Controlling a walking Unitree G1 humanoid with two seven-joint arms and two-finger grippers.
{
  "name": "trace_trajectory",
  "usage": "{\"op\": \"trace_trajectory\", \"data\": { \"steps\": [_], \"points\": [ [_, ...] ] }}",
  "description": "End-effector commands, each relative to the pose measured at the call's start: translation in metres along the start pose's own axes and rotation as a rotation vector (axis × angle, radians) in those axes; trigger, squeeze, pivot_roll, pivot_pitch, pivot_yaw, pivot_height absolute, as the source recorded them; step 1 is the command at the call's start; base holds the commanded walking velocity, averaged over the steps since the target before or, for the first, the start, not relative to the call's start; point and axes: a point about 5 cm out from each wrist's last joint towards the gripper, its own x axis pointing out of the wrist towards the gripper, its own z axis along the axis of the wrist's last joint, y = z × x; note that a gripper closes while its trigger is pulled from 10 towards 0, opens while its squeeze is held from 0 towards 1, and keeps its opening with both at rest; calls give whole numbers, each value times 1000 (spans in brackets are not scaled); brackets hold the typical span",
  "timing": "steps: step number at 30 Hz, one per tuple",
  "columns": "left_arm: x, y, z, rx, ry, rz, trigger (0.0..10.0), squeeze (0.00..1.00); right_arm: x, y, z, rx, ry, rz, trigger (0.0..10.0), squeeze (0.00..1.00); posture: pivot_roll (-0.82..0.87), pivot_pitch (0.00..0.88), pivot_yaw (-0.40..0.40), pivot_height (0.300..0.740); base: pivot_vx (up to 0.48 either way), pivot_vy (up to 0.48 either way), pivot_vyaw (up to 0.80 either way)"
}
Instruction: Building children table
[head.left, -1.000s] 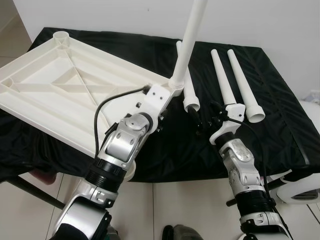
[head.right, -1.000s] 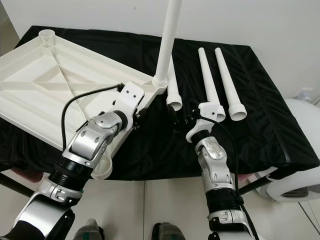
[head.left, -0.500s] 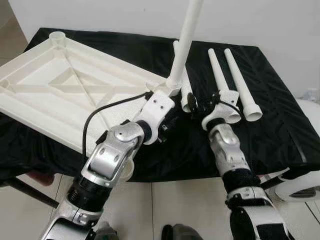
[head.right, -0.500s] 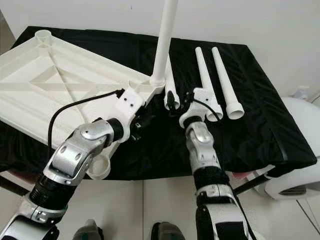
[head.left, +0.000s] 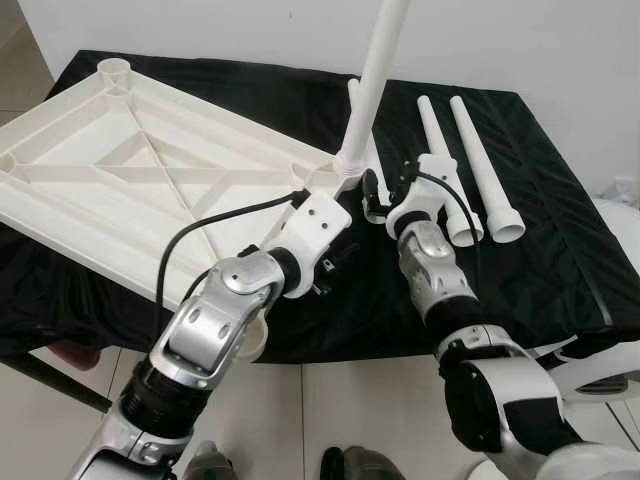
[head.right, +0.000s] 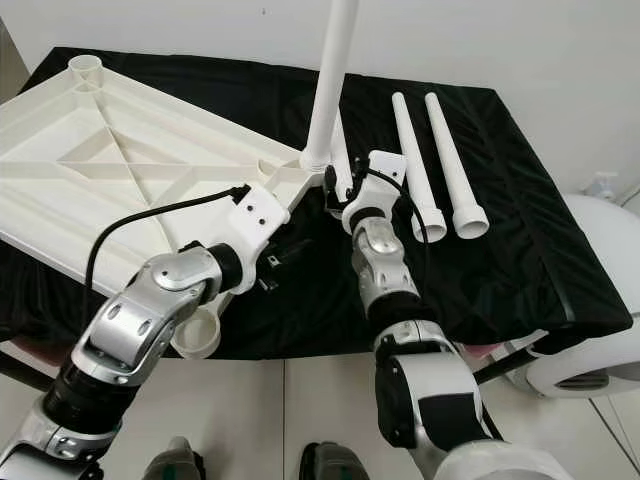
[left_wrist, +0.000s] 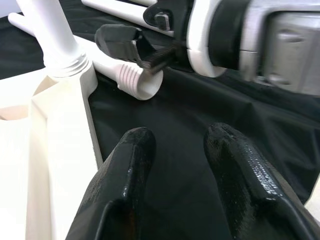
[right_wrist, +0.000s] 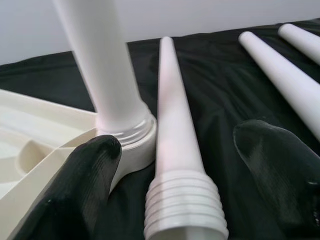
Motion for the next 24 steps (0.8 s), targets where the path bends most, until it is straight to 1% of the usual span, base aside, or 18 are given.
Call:
{"op": "trace_trajectory", "data": {
  "steps": [1,7,16,24],
  "points": [
    [-2,-6,1,-5,0,-57,10000,0,0,-3,-6,-2,39,-29,10000,0,76,64,-104,740,0,0,0],
    [-6,-12,-1,-10,0,-82,10000,0,3,-1,-10,-12,77,-57,10000,0,73,73,-111,740,0,0,0],
    [-6,-14,0,-13,-1,-91,10000,0,3,-3,-14,-28,113,-84,10000,0,69,76,-113,740,0,0,0],
    [-6,-15,1,-8,-1,-94,10000,0,4,-4,-18,-24,152,-101,10000,0,67,76,-113,740,0,0,0]
  ]
}}
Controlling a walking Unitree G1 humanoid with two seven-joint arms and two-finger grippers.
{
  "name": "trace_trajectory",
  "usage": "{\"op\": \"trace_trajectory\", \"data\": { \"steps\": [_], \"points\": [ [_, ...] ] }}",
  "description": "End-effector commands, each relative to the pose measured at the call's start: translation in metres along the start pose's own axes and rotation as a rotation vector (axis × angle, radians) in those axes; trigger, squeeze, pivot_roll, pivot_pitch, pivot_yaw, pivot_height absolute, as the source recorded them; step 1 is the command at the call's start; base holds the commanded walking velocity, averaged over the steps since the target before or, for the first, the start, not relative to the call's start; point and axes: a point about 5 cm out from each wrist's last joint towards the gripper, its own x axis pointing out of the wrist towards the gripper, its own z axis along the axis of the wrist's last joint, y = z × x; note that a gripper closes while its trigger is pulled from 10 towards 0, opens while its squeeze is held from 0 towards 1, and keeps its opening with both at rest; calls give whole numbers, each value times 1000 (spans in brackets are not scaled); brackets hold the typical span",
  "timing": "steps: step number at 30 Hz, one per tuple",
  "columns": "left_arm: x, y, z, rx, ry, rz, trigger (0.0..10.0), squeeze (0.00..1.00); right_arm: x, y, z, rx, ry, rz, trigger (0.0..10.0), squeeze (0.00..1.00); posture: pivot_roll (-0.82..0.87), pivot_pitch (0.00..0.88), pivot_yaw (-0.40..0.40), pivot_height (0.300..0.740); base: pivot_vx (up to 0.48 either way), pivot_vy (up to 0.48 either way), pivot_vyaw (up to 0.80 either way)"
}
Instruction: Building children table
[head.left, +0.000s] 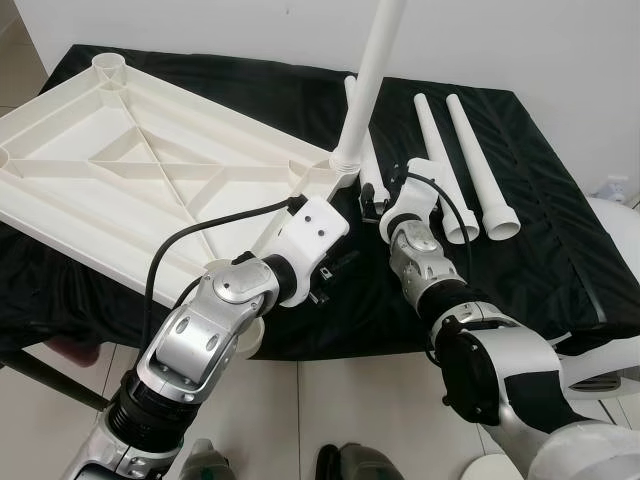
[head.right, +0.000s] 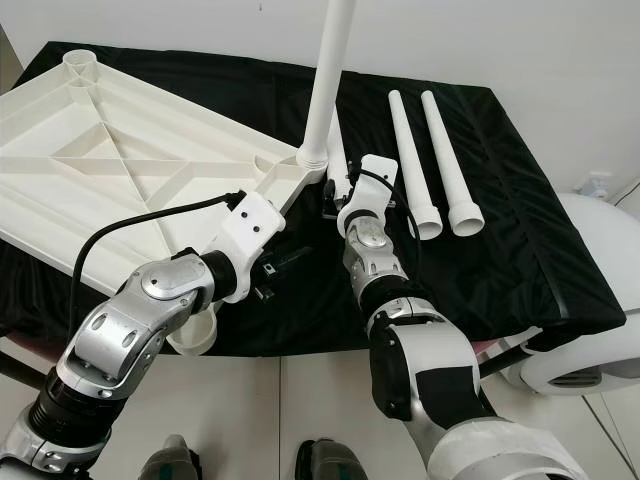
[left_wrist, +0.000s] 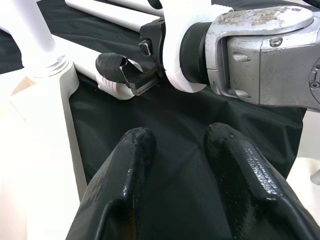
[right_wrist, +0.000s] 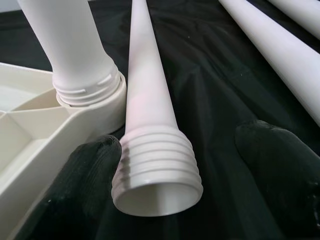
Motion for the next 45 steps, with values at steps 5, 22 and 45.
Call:
{"op": "trace_trajectory", "data": {
  "steps": [5,22,45],
  "points": [
    [0,-7,1,1,0,-56,10000,0,1,-6,-6,7,53,-27,10000,0,68,74,-113,740,0,0,0],
    [-1,-10,4,11,-6,-67,10000,0,-1,-9,-17,33,116,-5,10000,0,65,73,-107,740,0,0,0],
    [-2,-20,3,-15,7,-91,10000,0,3,-13,-5,-5,88,-4,10000,0,50,143,-92,740,0,0,0]
  ]
}}
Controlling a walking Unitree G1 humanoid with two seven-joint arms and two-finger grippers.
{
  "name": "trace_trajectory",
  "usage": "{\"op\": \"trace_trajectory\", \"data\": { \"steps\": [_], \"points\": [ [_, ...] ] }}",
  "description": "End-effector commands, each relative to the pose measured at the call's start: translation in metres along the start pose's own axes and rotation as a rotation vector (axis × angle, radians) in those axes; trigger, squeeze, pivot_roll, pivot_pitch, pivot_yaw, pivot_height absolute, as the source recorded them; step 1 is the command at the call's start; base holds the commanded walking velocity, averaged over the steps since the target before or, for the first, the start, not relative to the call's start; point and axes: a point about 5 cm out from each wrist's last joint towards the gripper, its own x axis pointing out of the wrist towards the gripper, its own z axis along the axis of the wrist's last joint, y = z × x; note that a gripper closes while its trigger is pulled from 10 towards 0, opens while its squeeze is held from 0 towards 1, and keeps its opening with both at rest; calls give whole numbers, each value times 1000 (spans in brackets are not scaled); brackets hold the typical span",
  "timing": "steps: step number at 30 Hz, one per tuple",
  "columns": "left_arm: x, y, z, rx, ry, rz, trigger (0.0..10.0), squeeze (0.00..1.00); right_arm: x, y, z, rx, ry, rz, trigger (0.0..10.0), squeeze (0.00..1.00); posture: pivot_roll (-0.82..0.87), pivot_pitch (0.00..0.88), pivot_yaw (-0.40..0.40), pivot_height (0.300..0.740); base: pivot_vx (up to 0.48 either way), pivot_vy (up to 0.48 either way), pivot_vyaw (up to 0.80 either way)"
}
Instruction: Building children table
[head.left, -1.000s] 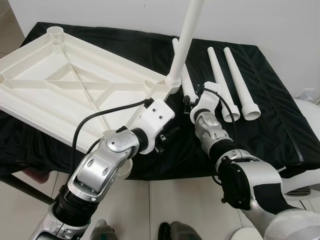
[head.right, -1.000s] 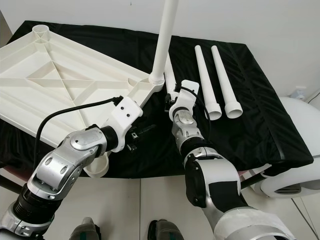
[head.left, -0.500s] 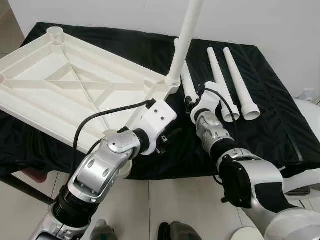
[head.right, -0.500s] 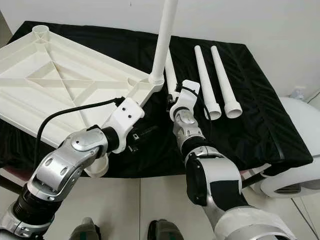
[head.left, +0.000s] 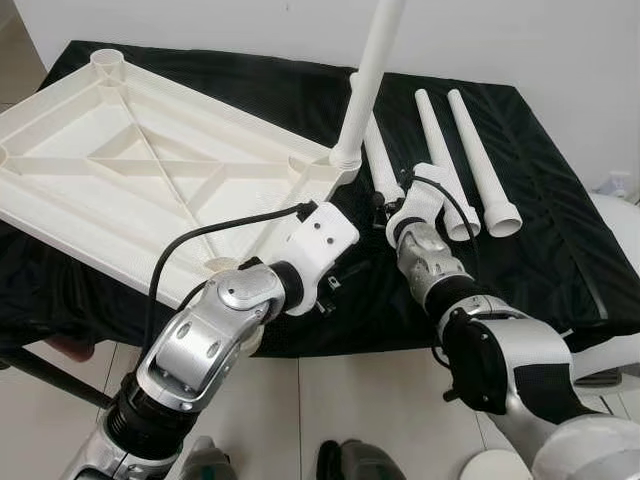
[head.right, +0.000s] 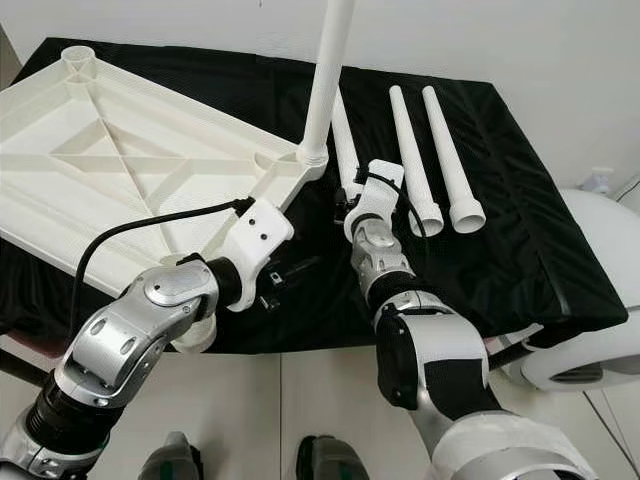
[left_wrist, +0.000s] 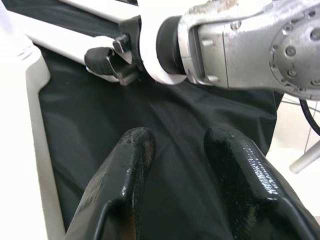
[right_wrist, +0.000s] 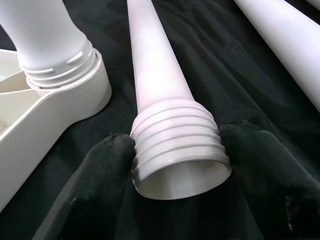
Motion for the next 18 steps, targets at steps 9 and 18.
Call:
{"op": "trace_trajectory", "data": {
  "steps": [9,18],
  "points": [
    [-2,-10,0,-10,10,-33,10000,0,0,2,-4,-30,36,31,10000,0,52,177,-94,740,0,0,0],
    [-3,-12,2,-20,8,-32,10000,0,0,4,-5,-35,40,59,10000,275,52,187,-100,740,0,0,0]
  ]
}}
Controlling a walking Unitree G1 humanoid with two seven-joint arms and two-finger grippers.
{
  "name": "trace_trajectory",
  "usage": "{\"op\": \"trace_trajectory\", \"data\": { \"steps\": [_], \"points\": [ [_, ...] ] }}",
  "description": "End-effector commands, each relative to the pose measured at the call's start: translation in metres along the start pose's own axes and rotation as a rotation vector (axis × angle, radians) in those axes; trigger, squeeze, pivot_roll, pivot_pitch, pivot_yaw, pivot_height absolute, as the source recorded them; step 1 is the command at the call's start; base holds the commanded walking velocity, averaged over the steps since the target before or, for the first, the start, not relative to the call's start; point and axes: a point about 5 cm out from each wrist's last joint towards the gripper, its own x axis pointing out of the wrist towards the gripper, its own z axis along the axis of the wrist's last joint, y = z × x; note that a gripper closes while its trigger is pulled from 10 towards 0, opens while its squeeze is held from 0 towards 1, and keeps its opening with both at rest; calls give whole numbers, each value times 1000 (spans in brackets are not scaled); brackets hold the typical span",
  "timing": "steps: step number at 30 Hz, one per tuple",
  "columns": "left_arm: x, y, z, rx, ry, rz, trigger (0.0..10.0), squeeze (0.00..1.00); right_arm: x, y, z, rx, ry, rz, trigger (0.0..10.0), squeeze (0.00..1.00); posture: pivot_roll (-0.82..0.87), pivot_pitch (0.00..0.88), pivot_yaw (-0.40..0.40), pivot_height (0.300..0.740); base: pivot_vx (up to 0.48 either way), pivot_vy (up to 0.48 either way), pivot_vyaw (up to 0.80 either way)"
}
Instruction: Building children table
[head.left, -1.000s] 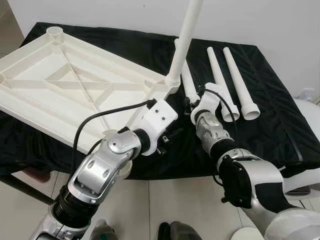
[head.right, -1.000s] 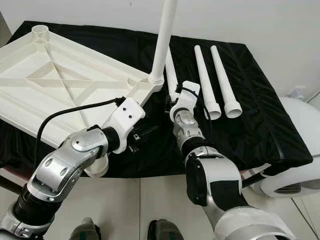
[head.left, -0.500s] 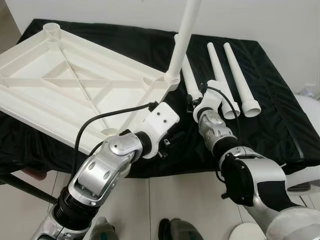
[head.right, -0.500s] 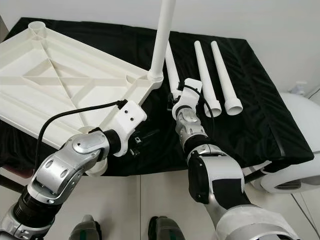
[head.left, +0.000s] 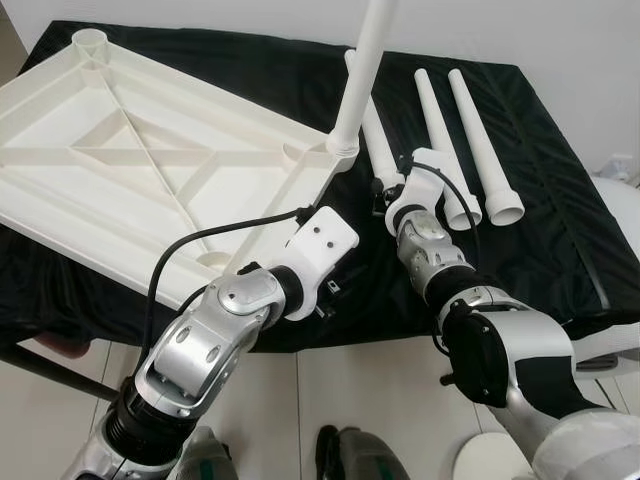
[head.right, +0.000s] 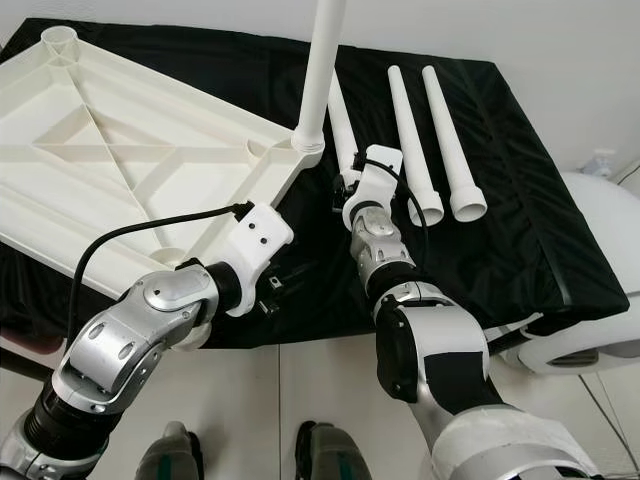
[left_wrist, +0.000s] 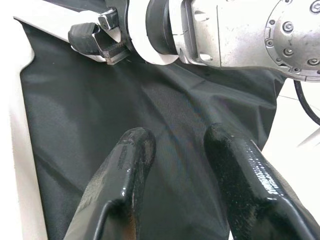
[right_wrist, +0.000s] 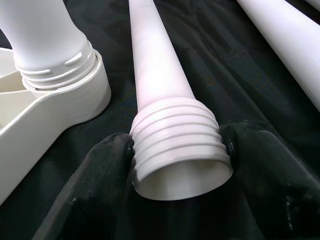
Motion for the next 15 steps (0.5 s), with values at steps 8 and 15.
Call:
{"op": "trace_trajectory", "data": {
  "steps": [8,15],
  "points": [
    [0,-7,3,-10,-12,-13,10000,0,-1,-2,-9,17,51,60,10000,0,50,186,-102,740,0,0,0],
    [0,-9,3,-16,-13,-16,10000,0,0,-5,-1,-23,17,101,10000,0,48,192,-102,740,0,0,0]
  ]
}}
